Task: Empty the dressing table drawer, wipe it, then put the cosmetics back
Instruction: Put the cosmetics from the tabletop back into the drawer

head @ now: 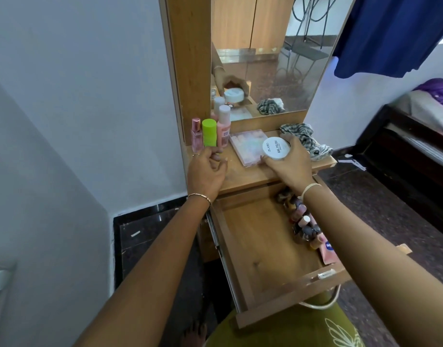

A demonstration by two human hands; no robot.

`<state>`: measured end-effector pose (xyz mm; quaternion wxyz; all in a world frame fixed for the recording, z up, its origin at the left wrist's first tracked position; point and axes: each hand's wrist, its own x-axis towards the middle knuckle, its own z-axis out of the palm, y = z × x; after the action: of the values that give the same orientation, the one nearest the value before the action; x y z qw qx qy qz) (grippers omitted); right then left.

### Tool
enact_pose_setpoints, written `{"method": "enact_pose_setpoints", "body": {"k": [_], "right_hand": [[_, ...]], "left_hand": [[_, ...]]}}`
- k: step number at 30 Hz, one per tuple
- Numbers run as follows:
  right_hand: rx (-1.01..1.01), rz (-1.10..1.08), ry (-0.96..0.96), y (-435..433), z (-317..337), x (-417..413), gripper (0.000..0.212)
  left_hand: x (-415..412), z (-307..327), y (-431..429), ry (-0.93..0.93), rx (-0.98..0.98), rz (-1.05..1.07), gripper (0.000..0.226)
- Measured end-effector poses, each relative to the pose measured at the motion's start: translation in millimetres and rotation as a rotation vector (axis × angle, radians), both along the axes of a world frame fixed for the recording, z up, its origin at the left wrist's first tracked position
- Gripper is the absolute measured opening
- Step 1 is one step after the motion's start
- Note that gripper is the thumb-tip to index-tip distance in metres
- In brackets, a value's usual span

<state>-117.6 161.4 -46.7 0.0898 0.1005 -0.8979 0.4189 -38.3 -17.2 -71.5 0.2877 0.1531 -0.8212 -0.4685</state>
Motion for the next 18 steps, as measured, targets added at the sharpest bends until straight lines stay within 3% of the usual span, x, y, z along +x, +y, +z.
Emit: {"method": "enact_pose_setpoints", "body": {"k": [3,8,11,15,18], "right_hand": [[-0.001,0.162,-0.038,19.1,6.9,23.8,0.069],[0.176,0.360,-0.060,54.5,9.0,68.2,0.068],[0.203,0.393,-0.206,74.1,-3.7,88.2,0.071],[0.237,0.440,-0.282,90.8,-30.5,103.6,0.081],[0.214,0.444,-0.353,102.4,-44.4,109.6,0.063]], "left_hand": [[5.2,5.6,24.8,-0.030,0.154,-0.120,0.011],[19.4,6.1,62.6,-0.280,0.451,-0.448,0.013],[33.6,0.6,73.1,-0.410,0.415,-0.596,0.030],[48.4,-12.9,82.9,-0.548,0.384,-0.688,0.035],[55.2,-24.2,96.3,-0.638,0.340,-0.676,0.034]]}}
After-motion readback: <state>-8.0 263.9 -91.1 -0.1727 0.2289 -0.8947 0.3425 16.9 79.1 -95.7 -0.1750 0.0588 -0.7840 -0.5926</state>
